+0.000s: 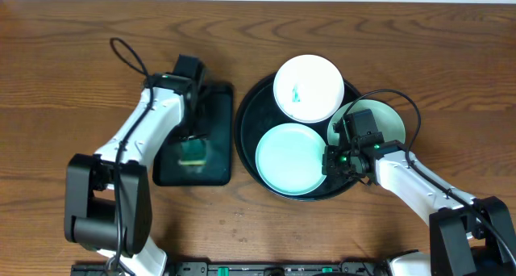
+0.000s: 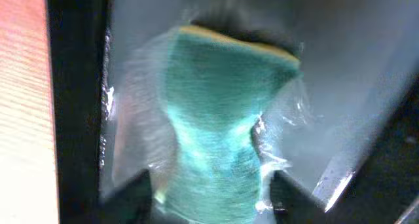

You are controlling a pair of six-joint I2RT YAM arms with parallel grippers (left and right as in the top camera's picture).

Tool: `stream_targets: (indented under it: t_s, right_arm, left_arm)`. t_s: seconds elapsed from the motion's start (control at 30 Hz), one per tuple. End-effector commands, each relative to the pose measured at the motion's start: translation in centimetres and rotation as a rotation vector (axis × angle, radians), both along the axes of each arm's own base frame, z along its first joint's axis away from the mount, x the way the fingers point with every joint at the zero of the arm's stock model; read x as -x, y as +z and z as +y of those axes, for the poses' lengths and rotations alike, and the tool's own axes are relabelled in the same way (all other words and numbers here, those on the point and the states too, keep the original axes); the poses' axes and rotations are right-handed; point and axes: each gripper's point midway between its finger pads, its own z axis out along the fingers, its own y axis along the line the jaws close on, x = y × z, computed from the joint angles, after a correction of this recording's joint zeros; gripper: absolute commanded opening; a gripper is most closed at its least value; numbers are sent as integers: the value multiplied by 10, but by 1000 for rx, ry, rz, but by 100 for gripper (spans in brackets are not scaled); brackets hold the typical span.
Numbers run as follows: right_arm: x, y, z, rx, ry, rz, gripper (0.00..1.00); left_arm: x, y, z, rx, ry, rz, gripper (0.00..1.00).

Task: Clean dirty plates on tray and stack at the side
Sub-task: 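Return the sponge to the black rectangular tray with left gripper, then lift the gripped pale green plate with the right gripper over the tray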

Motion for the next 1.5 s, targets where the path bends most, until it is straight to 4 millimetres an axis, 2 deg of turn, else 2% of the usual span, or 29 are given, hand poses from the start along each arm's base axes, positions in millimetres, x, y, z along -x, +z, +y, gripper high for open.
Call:
stream_targets:
  t_s: [0.0,0.13,0.2,0.3,0.4,0.43,0.6,0.7,0.73,0.87,0.93,1.03,1.27,1.37,1.47]
  right_arm:
    - [10,-15,-15,86,-9,35,1]
    - [5,-13,-13,81,-9,19,1]
    - [1,-7,-9,64,-6,13,1]
    - [-10,13,-5,50,-4,-7,1]
    - [-26,47,2,38,5,-54,1]
    - [-33,63,6,35,26,-85,1]
    - [-62,119,24,33,62,-201,1]
    - [-85,155,49,7,97,-338,1]
    - [-88,159,54,0,104,-359,1]
    - [-104,189,107,-78,183,-548,1]
    - [-108,195,129,-72,204,-621,1]
    - [-113,192,155,5,209,-717,1]
    - [-108,180,205,159,345,-885,1]
    - [-103,191,214,208,351,-954,1]
    - [-96,211,221,280,359,-1051,1]
  left_arm:
    - [-3,10,-7,92,-15,-18,65]
    - [-2,37,-11,152,-10,-78,65]
    - [-2,59,-12,166,-16,-144,68]
    - [2,100,-11,184,-24,-268,72]
    - [12,148,-10,205,-35,-420,77]
    - [18,165,-9,212,-39,-476,79]
    - [40,215,-5,236,-52,-654,80]
    - [55,240,-3,248,-58,-746,80]
    - [58,243,-3,250,-59,-759,80]
    - [70,259,-1,259,-64,-822,80]
    - [73,262,0,260,-65,-838,80]
    - [74,264,0,262,-65,-846,80]
    - [73,263,0,261,-65,-839,80]
    - [73,262,0,261,-65,-837,80]
    - [73,262,0,261,-65,-837,81]
